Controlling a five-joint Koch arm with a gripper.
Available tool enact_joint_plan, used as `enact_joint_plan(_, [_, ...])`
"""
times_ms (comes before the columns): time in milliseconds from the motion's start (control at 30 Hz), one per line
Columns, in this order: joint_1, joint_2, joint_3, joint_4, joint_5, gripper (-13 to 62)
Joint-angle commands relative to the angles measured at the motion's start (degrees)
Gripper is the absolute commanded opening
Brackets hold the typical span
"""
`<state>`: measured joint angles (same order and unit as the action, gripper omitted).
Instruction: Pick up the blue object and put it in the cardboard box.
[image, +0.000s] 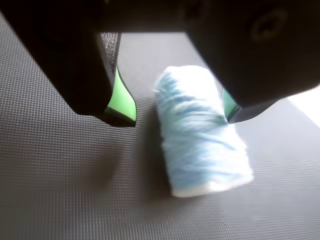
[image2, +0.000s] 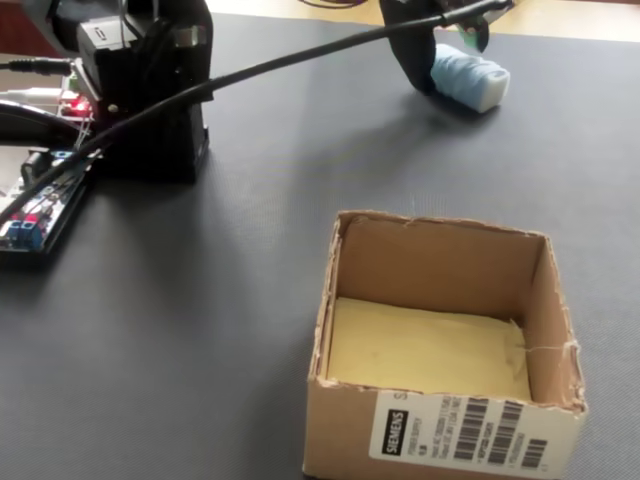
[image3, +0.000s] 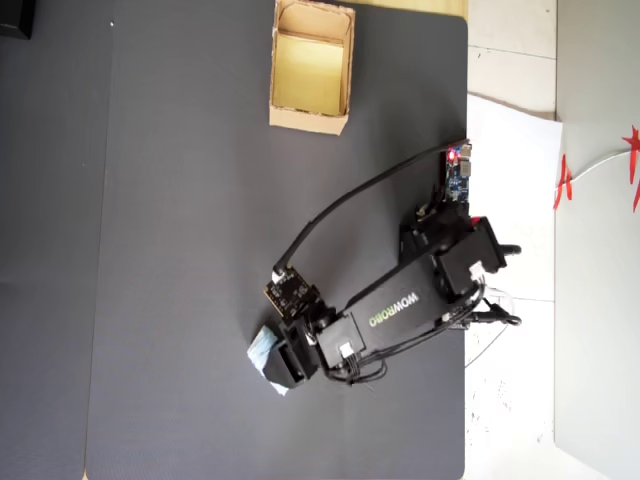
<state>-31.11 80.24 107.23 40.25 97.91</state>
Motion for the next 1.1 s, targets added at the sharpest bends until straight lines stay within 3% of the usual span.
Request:
enact_joint_plan(0, [-0.97, 1.05, -4.92, -0.09, 1.32, 33.0])
enact_joint_plan(300, [-2.02, -6.94, -5.71, 1.93, 1.85, 31.0])
enact_joint_plan(400, [-2.02, -8.79, -6.68, 1.93, 1.85, 25.8])
enact_joint_plan(533, [-2.2, -10.37, -7.47, 2.02, 0.97, 14.4])
enact_joint_plan(667, [-2.29, -9.84, -9.32, -0.7, -2.37, -4.1])
enact_joint_plan(1067, [0.44, 3.96, -1.67, -11.16, -3.6, -4.9])
